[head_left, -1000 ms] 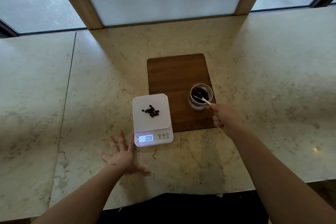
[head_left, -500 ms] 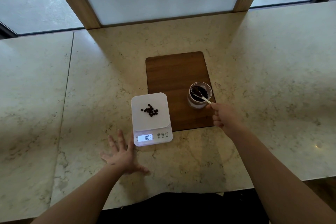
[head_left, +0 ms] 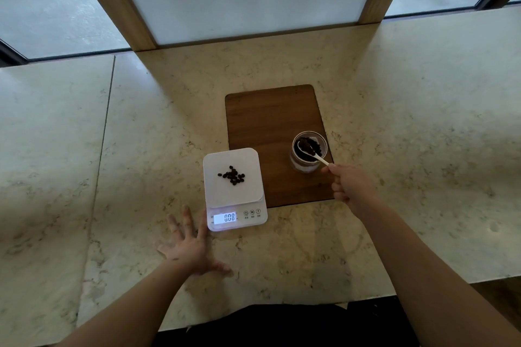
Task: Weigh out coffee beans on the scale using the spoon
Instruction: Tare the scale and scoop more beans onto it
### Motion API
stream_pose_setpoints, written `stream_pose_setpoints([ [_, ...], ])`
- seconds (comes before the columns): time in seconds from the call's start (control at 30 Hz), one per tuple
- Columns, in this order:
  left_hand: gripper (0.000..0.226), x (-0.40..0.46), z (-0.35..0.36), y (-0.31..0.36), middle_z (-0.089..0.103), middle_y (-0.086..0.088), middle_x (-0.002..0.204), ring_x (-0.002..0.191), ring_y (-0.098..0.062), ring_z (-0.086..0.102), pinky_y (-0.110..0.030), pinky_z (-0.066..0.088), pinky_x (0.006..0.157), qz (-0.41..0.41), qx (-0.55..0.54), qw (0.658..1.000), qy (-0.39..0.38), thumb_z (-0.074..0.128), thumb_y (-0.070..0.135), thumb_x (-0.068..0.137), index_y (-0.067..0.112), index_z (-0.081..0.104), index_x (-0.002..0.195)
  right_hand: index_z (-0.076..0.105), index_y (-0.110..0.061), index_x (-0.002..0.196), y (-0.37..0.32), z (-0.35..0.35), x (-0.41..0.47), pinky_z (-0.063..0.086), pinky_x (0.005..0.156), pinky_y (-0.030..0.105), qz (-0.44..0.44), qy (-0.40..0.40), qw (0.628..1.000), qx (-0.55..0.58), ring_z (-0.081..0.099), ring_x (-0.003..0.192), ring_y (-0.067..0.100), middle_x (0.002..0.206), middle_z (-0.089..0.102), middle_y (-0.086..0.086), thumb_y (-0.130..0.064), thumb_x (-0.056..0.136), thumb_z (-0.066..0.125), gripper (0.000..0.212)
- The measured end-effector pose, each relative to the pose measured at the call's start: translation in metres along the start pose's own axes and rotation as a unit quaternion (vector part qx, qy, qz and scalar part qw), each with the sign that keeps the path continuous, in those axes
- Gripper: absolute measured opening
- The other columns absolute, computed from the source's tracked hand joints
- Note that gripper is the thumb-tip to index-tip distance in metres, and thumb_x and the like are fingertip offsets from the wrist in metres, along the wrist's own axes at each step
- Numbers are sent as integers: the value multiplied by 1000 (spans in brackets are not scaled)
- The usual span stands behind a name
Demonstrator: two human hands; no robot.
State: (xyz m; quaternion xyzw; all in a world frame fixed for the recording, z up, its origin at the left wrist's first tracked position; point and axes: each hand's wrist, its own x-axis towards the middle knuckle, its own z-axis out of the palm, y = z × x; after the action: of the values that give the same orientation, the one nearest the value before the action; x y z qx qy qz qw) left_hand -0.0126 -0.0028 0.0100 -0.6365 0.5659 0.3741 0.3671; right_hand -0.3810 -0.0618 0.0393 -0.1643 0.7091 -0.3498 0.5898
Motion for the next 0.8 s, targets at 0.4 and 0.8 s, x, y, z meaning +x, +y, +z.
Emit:
stream_pose_setpoints([
  [0.4, 160, -3, -1, 1, -73, -7, 131, 130, -49, -57, -89, 5, 110, 2, 6, 1000, 1, 64, 103, 41, 42, -61, 122, 67, -8, 89, -5, 2, -7, 21, 32, 21, -5, 4, 1000, -25, 26, 37, 7, 45, 31, -9, -21, 102, 45, 28],
  [0.8, 164, -3, 0, 0, -70, -9, 135, 129, -50, -57, -89, 3, 110, 4, 8, 1000, -3, 63, 102, 40, 39, -52, 138, 66, -8, 90, -10, 6, -6, 20, 31, 21, -10, 1, 1000, -19, 24, 37, 7, 44, 30, -10, -20, 103, 44, 28],
])
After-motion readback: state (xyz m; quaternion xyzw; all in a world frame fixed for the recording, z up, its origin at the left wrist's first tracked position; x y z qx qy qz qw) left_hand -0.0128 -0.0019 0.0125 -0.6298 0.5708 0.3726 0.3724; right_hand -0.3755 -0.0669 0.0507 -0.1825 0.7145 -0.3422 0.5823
